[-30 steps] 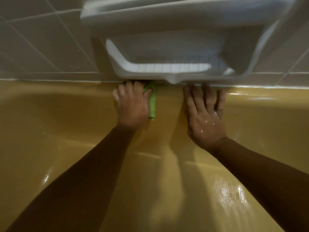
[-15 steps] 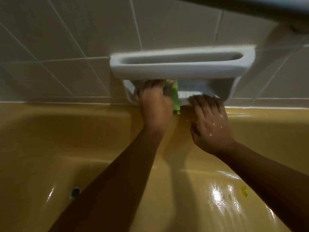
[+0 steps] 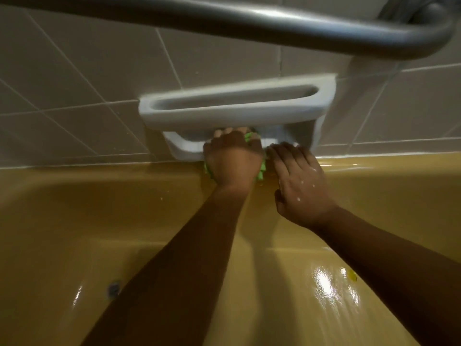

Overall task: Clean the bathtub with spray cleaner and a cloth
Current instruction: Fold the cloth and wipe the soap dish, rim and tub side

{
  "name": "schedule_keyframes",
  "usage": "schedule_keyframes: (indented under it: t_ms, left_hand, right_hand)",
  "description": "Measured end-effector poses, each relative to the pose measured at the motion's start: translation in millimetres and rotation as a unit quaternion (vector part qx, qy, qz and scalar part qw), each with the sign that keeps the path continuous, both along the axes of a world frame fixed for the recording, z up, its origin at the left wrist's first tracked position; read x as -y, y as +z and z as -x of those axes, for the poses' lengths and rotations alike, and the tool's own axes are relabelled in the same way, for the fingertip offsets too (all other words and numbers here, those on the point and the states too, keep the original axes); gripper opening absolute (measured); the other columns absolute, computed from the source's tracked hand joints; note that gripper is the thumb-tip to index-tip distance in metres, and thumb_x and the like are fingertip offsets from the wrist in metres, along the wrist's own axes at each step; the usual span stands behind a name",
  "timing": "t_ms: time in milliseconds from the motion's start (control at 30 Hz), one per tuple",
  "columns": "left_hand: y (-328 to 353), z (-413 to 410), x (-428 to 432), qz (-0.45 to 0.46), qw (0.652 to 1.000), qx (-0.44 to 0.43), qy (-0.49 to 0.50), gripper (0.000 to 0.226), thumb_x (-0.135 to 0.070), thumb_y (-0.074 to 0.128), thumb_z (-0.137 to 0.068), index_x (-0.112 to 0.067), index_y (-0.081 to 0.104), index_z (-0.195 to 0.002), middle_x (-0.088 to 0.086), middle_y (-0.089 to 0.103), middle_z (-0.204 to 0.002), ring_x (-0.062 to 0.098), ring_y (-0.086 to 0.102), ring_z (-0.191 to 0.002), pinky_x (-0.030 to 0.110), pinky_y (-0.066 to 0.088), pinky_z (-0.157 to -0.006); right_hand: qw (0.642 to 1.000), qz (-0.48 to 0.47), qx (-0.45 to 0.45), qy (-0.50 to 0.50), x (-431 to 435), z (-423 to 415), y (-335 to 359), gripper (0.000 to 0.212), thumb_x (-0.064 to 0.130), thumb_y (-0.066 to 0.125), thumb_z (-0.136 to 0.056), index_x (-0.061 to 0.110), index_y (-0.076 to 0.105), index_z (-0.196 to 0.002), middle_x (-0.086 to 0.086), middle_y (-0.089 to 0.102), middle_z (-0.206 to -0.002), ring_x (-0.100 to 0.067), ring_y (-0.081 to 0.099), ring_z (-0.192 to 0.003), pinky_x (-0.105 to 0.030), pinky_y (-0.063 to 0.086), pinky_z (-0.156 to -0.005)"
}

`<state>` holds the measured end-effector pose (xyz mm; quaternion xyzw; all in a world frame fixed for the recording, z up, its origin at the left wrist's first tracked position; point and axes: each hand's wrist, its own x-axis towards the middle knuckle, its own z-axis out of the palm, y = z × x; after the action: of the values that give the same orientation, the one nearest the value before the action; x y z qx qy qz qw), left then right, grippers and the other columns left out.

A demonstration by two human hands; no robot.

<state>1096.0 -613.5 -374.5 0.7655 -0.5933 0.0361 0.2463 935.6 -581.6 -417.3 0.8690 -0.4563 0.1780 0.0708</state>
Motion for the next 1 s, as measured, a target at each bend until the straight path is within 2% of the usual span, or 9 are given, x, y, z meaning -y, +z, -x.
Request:
schedule_keyframes:
  t_ms: [133,200,267,367,467,533,667,767,1000]
  left_hand:
    - [-3.4,-13.0,-7.7,0.007,0.991,-0.017,-0.136,0.031,-0.047,0.056,-0.092,-0.024,0.076,-0.1,0.002,0.075,-0.102,0.029,0.063,-0.1,0.036,0.05,-0.083]
    - [-1.1,-44.7,-8.8,0.003,0.994,-0.015,-0.111,0.036,-0.048,0.053,-0.092,-0.022,0.076,-0.101,0.006,0.074,-0.103,0.031,0.064,-0.1,0.039,0.051,-0.085]
    - [-1.0,-55.7,-7.6,0.006,0.999,-0.028,-0.026,0.037,-0.045,0.05,-0.091,-0.019,0.076,-0.098,0.009,0.074,-0.1,0.034,0.064,-0.097,0.041,0.052,-0.086]
    - [0.0,-5.9,2.1,0.004,1.0,-0.007,0.028,0.036,-0.041,0.049,-0.091,-0.017,0.075,-0.093,0.01,0.073,-0.094,0.035,0.065,-0.094,0.039,0.05,-0.082]
    - [-0.8,28.0,1.6,-0.041,0.991,-0.014,-0.124,0.037,-0.049,0.048,-0.096,-0.026,0.074,-0.11,0.001,0.072,-0.114,0.027,0.06,-0.11,0.036,0.047,-0.093]
    - [2.0,4.6,-1.1,-0.051,0.985,-0.027,-0.165,0.043,-0.056,0.045,-0.094,-0.03,0.075,-0.111,-0.002,0.072,-0.116,0.024,0.06,-0.111,0.033,0.049,-0.093]
    - [2.8,-36.7,-1.7,-0.022,0.998,-0.035,-0.046,0.045,-0.05,0.044,-0.091,-0.022,0.077,-0.103,0.007,0.074,-0.106,0.031,0.063,-0.103,0.034,0.049,-0.087]
    - [7.3,3.2,1.3,-0.022,0.999,-0.031,0.032,0.048,-0.045,0.037,-0.091,-0.018,0.075,-0.104,0.009,0.073,-0.108,0.033,0.062,-0.107,0.037,0.047,-0.09]
    - [17.0,70.8,4.4,-0.062,0.995,-0.071,-0.032,0.032,-0.045,0.052,-0.098,-0.024,0.073,-0.108,0.005,0.072,-0.115,0.03,0.062,-0.115,0.035,0.045,-0.092]
  right_hand:
    - [0.998,0.019,-0.062,-0.009,-4.5,25.5,5.4,0.079,0.017,0.054,-0.078,-0.005,0.039,-0.153,-0.026,0.047,-0.15,-0.041,0.041,-0.143,-0.056,0.023,-0.123]
    - [0.996,0.012,-0.08,-0.025,-4.0,35.0,6.8,0.086,0.021,0.06,-0.078,0.002,0.034,-0.158,-0.02,0.043,-0.156,-0.035,0.037,-0.147,-0.059,0.025,-0.119]
    - [0.996,0.005,-0.087,-0.028,-3.8,37.6,5.6,0.089,0.024,0.06,-0.078,0.004,0.031,-0.16,-0.018,0.041,-0.159,-0.034,0.035,-0.149,-0.059,0.027,-0.117]
    - [0.994,0.011,-0.1,-0.035,-5.7,36.1,2.1,0.089,0.029,0.053,-0.08,0.005,0.027,-0.161,-0.017,0.036,-0.163,-0.032,0.028,-0.154,-0.061,0.022,-0.12]
    - [0.99,0.037,-0.12,-0.061,-8.6,43.8,1.5,0.082,0.028,0.05,-0.085,0.004,0.03,-0.16,-0.016,0.033,-0.166,-0.028,0.013,-0.16,-0.067,0.01,-0.122]
    - [0.986,0.048,-0.145,-0.062,-9.6,51.2,4.0,0.078,0.027,0.047,-0.088,0.004,0.029,-0.161,-0.015,0.029,-0.168,-0.027,0.005,-0.161,-0.07,0.005,-0.122]
    - [0.982,0.055,-0.176,-0.039,-6.6,59.6,11.1,0.072,0.027,0.025,-0.093,0.005,0.026,-0.162,-0.014,0.024,-0.17,-0.027,0.0,-0.161,-0.07,0.002,-0.121]
    - [0.979,0.076,-0.187,-0.019,-2.2,71.4,17.5,0.073,0.028,0.035,-0.093,0.008,0.026,-0.163,-0.013,0.02,-0.171,-0.029,0.0,-0.161,-0.07,0.002,-0.122]
    - [0.988,0.064,-0.138,0.018,5.9,118.1,32.2,0.068,0.025,0.04,-0.093,0.008,0.037,-0.159,-0.013,0.025,-0.17,-0.033,0.016,-0.159,-0.067,0.016,-0.122]
